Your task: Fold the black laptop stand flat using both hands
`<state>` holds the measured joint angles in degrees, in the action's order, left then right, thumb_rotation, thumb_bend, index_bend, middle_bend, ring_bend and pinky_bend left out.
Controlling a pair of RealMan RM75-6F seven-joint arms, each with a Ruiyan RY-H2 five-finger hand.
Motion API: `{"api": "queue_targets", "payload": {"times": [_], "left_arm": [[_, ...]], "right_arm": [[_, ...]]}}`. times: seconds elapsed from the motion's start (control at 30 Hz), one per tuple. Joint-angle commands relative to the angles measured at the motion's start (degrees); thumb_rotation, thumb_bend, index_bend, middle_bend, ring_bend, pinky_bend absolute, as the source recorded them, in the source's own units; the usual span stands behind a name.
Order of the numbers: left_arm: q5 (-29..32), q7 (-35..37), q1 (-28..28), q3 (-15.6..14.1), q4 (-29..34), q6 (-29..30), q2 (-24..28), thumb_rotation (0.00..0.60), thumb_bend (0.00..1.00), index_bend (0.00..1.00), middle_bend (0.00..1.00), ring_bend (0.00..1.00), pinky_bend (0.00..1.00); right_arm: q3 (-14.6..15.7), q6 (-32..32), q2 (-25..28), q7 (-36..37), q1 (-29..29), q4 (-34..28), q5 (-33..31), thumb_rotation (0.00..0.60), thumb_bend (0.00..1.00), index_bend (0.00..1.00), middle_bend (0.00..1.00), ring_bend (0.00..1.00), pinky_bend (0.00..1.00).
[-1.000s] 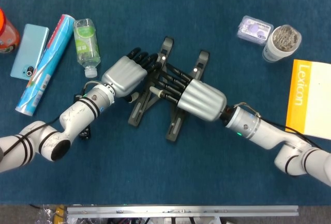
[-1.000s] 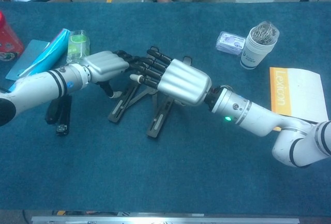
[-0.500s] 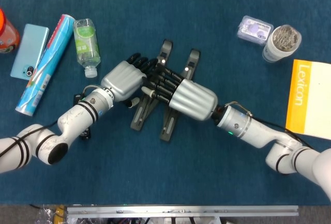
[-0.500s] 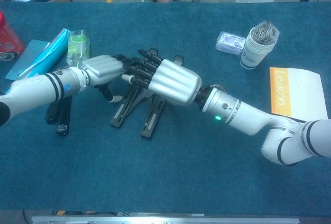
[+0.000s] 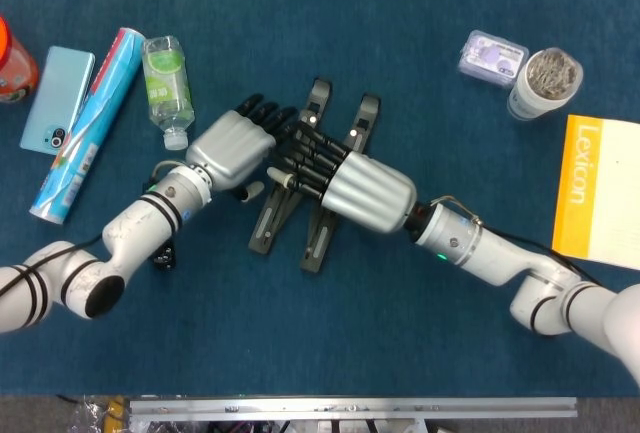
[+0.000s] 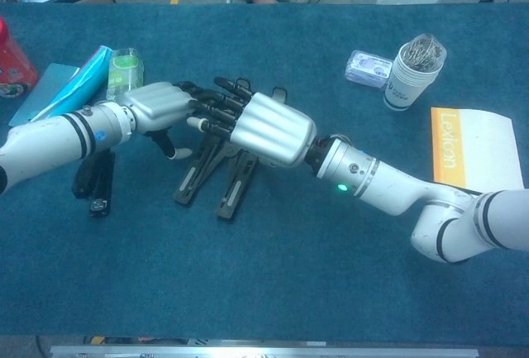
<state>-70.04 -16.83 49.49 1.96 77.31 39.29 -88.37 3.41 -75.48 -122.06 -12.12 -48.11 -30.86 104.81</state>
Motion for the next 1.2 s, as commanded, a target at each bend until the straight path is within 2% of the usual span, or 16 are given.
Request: {"api": "queue_targets", "payload": {"times": [0.03, 0.23, 0.37, 0.43, 0.57, 0.83, 1.0, 1.2], "left_arm": [[0.5, -0.6, -0.2, 0.2, 0.6, 0.5, 0.9, 0.531, 0.32, 0.0, 0.0, 0.0, 0.0], [1.2, -2.5, -1.1, 0.2, 3.4, 3.3, 3.2, 0.534, 0.32, 0.0, 0.0, 0.0, 0.0], [1.1, -2.8, -2.7, 0.9, 6.1, 7.5, 5.3, 0.598, 0.32, 0.0, 0.0, 0.0, 0.0], [0.9, -2.7, -3.7, 1.3, 7.4, 9.9, 6.4, 0.6, 0.32, 0.0, 0.0, 0.0, 0.0], [0.2, -2.5, -5.7, 2.0, 9.3, 14.2, 8.8, 0.6, 0.32, 0.0, 0.0, 0.0, 0.0], [-1.2, -0.3, -10.1, 3.0, 13.0, 21.7, 13.3, 0.6, 0.32, 0.0, 0.0, 0.0, 0.0], [-3.0, 2.4, -12.5, 2.9, 15.2, 24.7, 16.6, 0.6, 0.32, 0.0, 0.0, 0.0, 0.0], [-3.9, 3.9, -14.0, 3.0, 16.0, 25.6, 19.4, 0.6, 0.32, 0.0, 0.0, 0.0, 0.0]], "right_arm": [[0.1, -0.7, 4.0, -0.4, -0.1, -5.9, 0.0, 0.6, 0.0, 0.0, 0.0, 0.0, 0.0], [-0.5, 4.3, 13.9, -2.8, -0.8, -22.4, -2.0, 0.6, 0.0, 0.0, 0.0, 0.0, 0.0], [-1.7, 12.1, 21.4, -1.2, -2.4, -35.5, -5.9, 0.6, 0.0, 0.0, 0.0, 0.0, 0.0], [-2.2, 16.4, 24.7, 0.9, -3.5, -41.0, -8.1, 0.6, 0.0, 0.0, 0.0, 0.0, 0.0], [-3.9, 22.7, 28.2, 4.5, -5.6, -45.8, -11.8, 0.6, 0.0, 0.0, 0.0, 0.0, 0.0], [-5.8, 32.7, 30.5, 10.3, -9.2, -48.2, -16.9, 0.6, 0.0, 0.0, 0.0, 0.0, 0.0], [-6.8, 38.7, 29.8, 13.6, -12.5, -46.4, -18.3, 0.6, 0.0, 0.0, 0.0, 0.0, 0.0], [-7.3, 43.6, 26.8, 15.2, -17.0, -41.9, -16.7, 0.6, 0.0, 0.0, 0.0, 0.0, 0.0]]}}
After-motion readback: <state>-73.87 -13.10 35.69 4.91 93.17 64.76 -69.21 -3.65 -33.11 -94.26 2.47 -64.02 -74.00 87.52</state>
